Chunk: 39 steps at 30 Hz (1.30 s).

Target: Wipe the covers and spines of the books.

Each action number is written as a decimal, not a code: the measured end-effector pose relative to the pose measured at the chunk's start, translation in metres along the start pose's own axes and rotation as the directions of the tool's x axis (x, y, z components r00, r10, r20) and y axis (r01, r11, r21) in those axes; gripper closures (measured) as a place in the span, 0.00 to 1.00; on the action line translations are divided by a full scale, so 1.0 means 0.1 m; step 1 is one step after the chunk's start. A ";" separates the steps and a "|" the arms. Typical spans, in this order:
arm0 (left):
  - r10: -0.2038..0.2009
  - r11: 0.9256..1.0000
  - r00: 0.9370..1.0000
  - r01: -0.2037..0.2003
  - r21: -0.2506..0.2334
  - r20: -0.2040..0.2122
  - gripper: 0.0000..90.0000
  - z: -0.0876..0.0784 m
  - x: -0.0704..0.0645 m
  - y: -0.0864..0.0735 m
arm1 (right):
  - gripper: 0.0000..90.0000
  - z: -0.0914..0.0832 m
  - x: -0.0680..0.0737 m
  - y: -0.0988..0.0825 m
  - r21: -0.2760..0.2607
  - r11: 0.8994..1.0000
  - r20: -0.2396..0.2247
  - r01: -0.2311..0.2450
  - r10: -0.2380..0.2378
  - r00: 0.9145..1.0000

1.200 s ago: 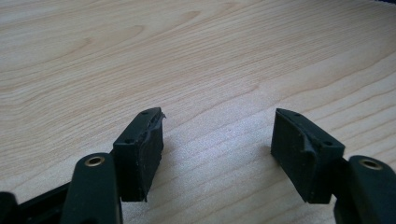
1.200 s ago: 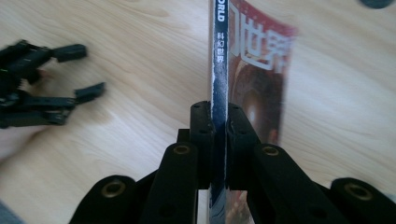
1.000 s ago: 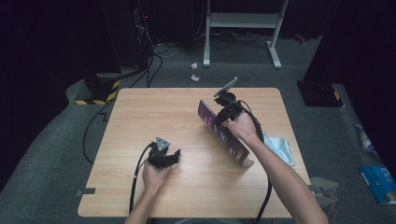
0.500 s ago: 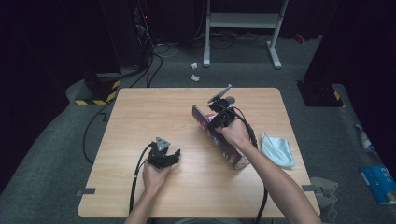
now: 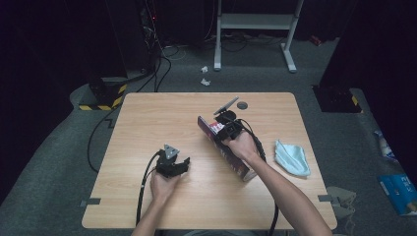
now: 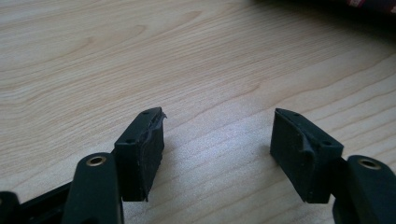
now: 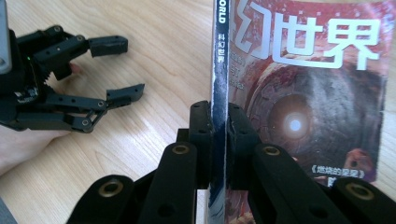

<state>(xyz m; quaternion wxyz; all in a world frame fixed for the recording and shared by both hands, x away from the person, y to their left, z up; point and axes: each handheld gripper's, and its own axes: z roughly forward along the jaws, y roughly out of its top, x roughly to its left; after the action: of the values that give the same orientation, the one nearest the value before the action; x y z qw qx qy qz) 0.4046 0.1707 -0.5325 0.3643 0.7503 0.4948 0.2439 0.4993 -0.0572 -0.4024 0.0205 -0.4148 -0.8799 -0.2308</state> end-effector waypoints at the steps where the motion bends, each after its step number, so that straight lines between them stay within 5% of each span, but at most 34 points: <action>1: -0.001 1.000 1.000 0.001 0.000 0.000 0.39 0.00 0.00 0.00 | 0.92 0.02 0.02 0.00 0.005 1.000 -0.001 0.004 -0.004 1.000; 8: -0.004 1.000 1.000 0.004 -0.001 -0.004 0.39 0.00 0.00 0.00 | 0.91 0.13 0.09 0.01 0.035 0.998 0.016 0.055 -0.056 0.998; 39: -0.004 1.000 1.000 0.004 -0.001 -0.005 0.39 0.00 0.00 0.00 | 0.76 0.45 0.28 -0.02 0.094 0.993 -0.012 0.077 -0.076 0.997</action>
<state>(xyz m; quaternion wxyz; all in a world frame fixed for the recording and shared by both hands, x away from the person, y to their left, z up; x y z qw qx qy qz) 0.4045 0.1707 -0.5325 0.3641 0.7485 0.4971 0.2452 0.4867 -0.0192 -0.4368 0.0349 -0.3785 -0.9050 -0.1913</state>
